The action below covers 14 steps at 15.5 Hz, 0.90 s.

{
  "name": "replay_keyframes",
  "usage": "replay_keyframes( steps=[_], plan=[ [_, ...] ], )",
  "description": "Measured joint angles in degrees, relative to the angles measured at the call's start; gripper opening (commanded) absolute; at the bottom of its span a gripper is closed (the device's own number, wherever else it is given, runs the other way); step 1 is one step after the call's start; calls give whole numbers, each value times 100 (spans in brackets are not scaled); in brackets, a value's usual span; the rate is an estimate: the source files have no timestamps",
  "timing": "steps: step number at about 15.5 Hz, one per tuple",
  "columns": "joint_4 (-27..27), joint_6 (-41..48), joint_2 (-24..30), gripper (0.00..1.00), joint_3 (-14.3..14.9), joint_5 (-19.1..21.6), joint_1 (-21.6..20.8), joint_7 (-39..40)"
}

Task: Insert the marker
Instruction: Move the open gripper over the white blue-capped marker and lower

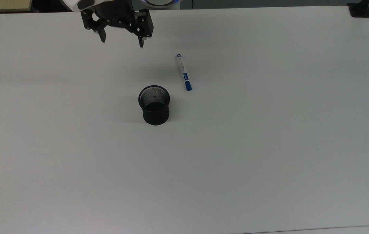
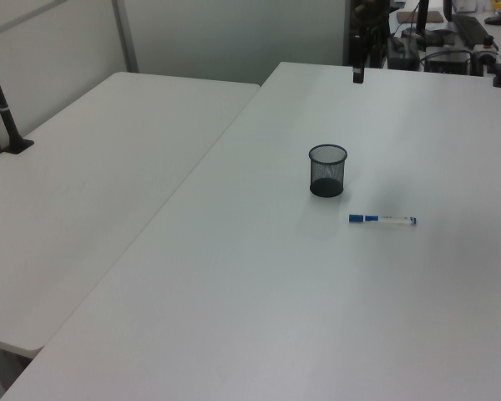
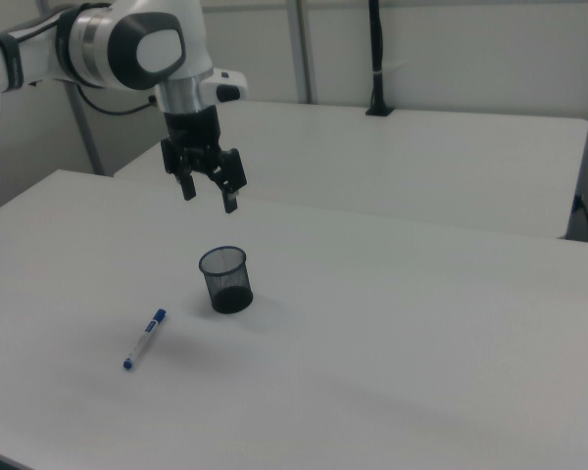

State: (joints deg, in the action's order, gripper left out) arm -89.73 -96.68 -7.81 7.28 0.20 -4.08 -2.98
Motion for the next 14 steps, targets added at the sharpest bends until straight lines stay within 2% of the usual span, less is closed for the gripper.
replay_keyframes(
  steps=[4, 14],
  plan=[
    [-13, 0, -140, 100, -107, 3, -41, 103],
    [-611, -30, -538, 100, -113, 3, -817, 593]
  ],
)
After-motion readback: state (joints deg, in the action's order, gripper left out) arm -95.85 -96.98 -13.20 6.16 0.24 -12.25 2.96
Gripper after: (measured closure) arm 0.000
